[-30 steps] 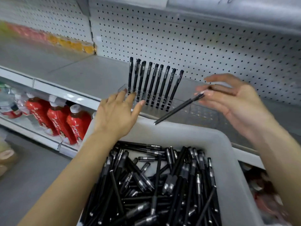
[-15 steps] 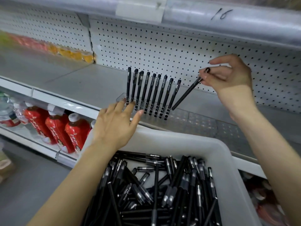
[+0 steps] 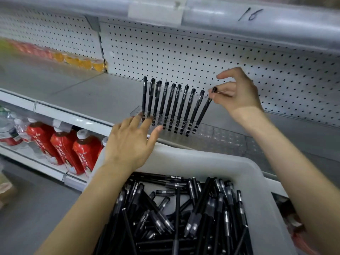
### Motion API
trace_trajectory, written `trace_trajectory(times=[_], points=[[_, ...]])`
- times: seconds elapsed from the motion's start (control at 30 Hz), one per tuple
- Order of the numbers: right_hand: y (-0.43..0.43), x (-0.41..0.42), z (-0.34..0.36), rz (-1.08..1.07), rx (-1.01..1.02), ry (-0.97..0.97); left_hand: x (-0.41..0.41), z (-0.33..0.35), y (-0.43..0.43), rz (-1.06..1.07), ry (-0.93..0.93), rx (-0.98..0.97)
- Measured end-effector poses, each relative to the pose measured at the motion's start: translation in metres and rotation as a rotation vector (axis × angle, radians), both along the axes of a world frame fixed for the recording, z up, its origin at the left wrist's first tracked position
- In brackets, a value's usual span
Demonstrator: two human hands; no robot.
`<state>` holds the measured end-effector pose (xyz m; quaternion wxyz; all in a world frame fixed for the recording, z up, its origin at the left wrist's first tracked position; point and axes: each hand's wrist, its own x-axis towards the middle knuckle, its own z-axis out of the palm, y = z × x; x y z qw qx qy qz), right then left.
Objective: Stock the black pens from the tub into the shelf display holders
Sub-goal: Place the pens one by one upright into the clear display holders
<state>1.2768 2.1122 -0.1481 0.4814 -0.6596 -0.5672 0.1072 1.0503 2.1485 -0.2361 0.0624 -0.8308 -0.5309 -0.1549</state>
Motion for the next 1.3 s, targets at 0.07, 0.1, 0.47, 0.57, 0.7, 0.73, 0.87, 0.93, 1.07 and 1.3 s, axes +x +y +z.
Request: trace_trajectory(times=[0.07, 0.1, 0.47, 0.57, 0.7, 0.73, 0.87, 0.93, 1.07, 1.3], points=[[0.002, -0.001, -0.003, -0.003, -0.019, -0.008, 0.0, -0.001, 0.0, 0.0, -0.004, -0.001], [0.003, 0.0, -0.005, -0.004, -0.024, -0.009, 0.0, -0.001, 0.0, 0.0, -0.004, 0.0], [0.006, 0.0, -0.009, -0.022, -0.055, -0.102, 0.0, -0.001, 0.001, -0.011, -0.019, -0.004], [0.008, 0.0, -0.013, -0.015, -0.094, -0.09, -0.001, -0.001, 0.001, -0.016, -0.024, -0.009], [0.01, 0.002, -0.018, -0.009, -0.11, -0.086, -0.002, 0.001, 0.001, -0.024, -0.018, -0.023], [0.009, 0.002, -0.019, -0.008, -0.125, -0.085, -0.002, 0.002, 0.0, -0.027, -0.016, -0.026], [-0.006, 0.003, -0.017, -0.047, -0.168, -0.054, -0.002, 0.007, -0.002, -0.112, -0.069, -0.014], [-0.026, -0.002, -0.015, -0.057, -0.113, -0.032, -0.002, 0.014, -0.005, -0.19, -0.162, -0.032], [-0.087, -0.023, -0.026, 0.17, -0.147, 0.068, -0.009, 0.035, -0.016, -0.274, -0.191, -0.13], [-0.157, -0.054, -0.093, 0.538, -0.458, -0.01, -0.078, 0.025, -0.108, -0.04, -0.183, -0.228]])
